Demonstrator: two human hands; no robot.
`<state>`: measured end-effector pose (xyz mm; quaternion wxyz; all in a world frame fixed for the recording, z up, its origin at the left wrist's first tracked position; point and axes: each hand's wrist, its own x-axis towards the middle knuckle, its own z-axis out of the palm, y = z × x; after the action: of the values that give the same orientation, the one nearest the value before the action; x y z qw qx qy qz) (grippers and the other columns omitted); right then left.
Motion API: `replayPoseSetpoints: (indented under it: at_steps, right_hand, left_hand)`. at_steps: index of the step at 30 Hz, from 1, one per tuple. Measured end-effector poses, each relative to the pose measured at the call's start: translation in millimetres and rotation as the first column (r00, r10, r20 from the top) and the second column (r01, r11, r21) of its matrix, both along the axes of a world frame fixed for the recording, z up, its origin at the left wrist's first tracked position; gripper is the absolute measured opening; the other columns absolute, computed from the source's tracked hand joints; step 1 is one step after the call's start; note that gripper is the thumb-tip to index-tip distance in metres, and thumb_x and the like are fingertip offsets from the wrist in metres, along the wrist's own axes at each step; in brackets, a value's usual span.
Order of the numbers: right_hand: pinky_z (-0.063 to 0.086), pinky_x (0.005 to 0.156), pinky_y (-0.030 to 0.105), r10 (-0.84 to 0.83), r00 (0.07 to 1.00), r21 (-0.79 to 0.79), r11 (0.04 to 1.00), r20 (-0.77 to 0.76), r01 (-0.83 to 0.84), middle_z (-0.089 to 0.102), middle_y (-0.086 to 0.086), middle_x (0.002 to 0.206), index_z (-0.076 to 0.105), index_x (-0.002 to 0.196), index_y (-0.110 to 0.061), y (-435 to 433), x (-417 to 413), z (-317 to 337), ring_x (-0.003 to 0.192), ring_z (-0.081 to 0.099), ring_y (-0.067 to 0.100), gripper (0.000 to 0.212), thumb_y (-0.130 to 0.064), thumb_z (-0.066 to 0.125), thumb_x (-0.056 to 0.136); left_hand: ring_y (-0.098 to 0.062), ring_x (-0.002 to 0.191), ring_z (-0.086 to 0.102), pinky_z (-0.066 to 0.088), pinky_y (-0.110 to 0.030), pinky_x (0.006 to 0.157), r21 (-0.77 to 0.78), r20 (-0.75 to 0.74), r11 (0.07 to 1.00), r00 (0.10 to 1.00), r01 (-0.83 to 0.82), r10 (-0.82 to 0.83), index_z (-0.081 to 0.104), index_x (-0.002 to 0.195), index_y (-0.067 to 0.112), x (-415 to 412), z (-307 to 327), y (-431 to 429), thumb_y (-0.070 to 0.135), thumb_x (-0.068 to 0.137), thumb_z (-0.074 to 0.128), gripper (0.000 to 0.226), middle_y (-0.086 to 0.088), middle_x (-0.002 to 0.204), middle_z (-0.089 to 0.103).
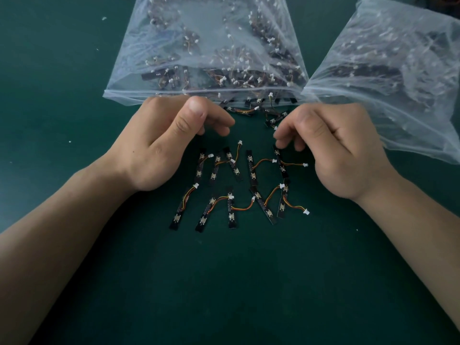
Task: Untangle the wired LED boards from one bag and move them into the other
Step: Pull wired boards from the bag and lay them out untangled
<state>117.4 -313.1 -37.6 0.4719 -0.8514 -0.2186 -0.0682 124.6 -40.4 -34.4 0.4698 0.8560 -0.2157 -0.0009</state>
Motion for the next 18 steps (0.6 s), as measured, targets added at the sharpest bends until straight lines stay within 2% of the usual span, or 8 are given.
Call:
replayPoseSetpoints:
  at_steps: [2, 5, 8, 11, 13, 18]
  right_hand:
    - [0.046, 0.065, 0.023, -0.012, 0.999, -0.015, 1.000, 0.031, 0.012, 0.071, 0.000, 0.077, 0.074, 0.094, -0.016, 0.5, -0.1, 0.9, 0.074, 0.068, 0.015, 0.037, -0.028, 0.042, 0.109]
    - [0.041, 0.057, 0.031, -0.036, 0.999, -0.006, 0.999, 0.033, 0.036, 0.059, 0.012, 0.063, 0.071, 0.087, -0.015, 1.4, 0.0, 5.0, 0.060, 0.057, 0.022, 0.037, -0.029, 0.044, 0.108]
    - [0.037, 0.054, 0.020, 0.005, 1.000, -0.077, 0.997, 0.007, -0.004, 0.054, -0.001, 0.058, 0.064, 0.078, -0.013, -1.7, -3.3, 8.5, 0.054, 0.049, 0.015, 0.030, -0.033, 0.060, 0.100]
    - [0.033, 0.054, 0.012, 0.077, 0.997, -0.267, 0.962, 0.029, -0.066, 0.049, -0.008, 0.057, 0.057, 0.073, -0.027, -8.7, -14.0, 12.6, 0.056, 0.049, 0.014, 0.032, -0.049, 0.075, 0.086]
    - [0.034, 0.054, 0.014, 0.128, 0.991, -0.339, 0.934, 0.026, -0.112, 0.046, -0.011, 0.058, 0.055, 0.073, -0.033, -13.5, -20.5, 16.0, 0.058, 0.050, 0.014, 0.035, -0.059, 0.076, 0.080]
    - [0.035, 0.050, 0.023, 0.217, 0.970, -0.285, 0.928, -0.112, -0.240, 0.047, -0.004, 0.059, 0.070, 0.078, -0.034, -18.9, -21.4, 20.3, 0.054, 0.049, 0.020, 0.036, -0.066, 0.085, 0.067]
  left_hand:
    - [-0.005, 0.089, 0.066, 0.052, -0.025, 0.086, -0.003, 0.010, 1.000, 1.000, -0.001, 0.001, 0.074, 0.114, 0.007, 0.4, 0.2, 0.9, 0.049, 0.103, 0.027, 0.063, 0.001, 0.102, 0.077]
    - [-0.019, 0.094, 0.065, 0.051, -0.035, 0.088, 0.038, 0.060, 0.999, 0.998, 0.014, -0.016, 0.073, 0.120, 0.018, 1.6, 1.6, 2.5, 0.045, 0.108, 0.025, 0.056, 0.006, 0.106, 0.076]
    - [-0.020, 0.095, 0.065, 0.051, -0.039, 0.089, 0.058, 0.077, 0.998, 0.997, 0.015, -0.019, 0.073, 0.120, 0.022, 2.8, 0.9, 4.4, 0.045, 0.110, 0.026, 0.054, 0.009, 0.106, 0.076]
    - [-0.019, 0.096, 0.066, 0.052, -0.037, 0.088, 0.053, 0.067, 0.998, 0.997, 0.022, -0.025, 0.073, 0.119, 0.025, 2.8, 0.2, 5.6, 0.045, 0.110, 0.025, 0.052, 0.009, 0.106, 0.076]
    - [-0.017, 0.096, 0.066, 0.051, -0.033, 0.088, 0.043, 0.063, 0.999, 0.998, 0.026, -0.029, 0.073, 0.119, 0.025, 3.5, 0.4, 6.0, 0.045, 0.110, 0.025, 0.052, 0.009, 0.105, 0.076]
    - [-0.015, 0.097, 0.066, 0.048, -0.027, 0.087, 0.055, 0.064, 0.997, 0.996, 0.050, -0.054, 0.073, 0.120, 0.024, 4.8, -1.3, 6.5, 0.045, 0.110, 0.024, 0.054, 0.010, 0.107, 0.076]
